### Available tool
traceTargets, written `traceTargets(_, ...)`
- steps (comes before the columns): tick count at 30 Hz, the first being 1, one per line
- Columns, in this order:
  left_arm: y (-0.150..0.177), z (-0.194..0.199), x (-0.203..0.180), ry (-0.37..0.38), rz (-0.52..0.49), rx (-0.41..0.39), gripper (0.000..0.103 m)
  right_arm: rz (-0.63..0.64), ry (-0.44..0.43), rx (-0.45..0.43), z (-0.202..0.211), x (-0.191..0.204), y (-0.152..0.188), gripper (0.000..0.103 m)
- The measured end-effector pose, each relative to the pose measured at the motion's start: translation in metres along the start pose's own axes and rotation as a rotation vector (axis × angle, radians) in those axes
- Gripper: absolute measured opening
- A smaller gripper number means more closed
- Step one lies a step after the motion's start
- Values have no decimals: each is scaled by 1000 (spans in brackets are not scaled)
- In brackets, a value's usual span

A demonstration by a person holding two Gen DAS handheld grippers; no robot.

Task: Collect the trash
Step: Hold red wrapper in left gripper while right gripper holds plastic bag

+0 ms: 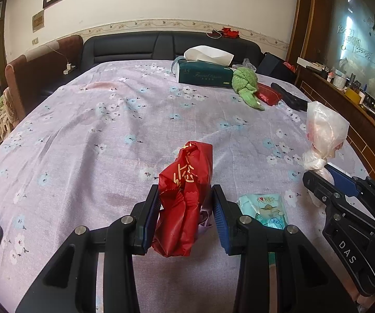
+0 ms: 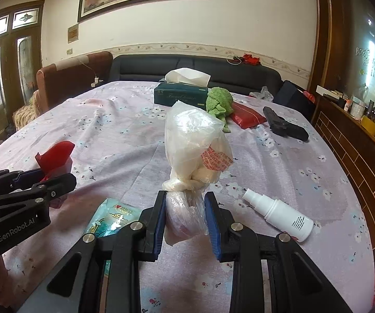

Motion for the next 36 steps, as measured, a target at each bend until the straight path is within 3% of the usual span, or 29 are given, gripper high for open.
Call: traceTargets(36, 2, -1, 1, -11, -1, -1, 37, 3, 3, -1, 0, -1, 1, 31)
Point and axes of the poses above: each gripper's, at about its wrist camera, not at the fingertips, and z roughly against the way its jaws point, x to its left, y to its underside, the point moved 2 cm from there along -z, roughly the way its jaws point, and after that the axes turned 1 degree about x, right-handed, at the moved point
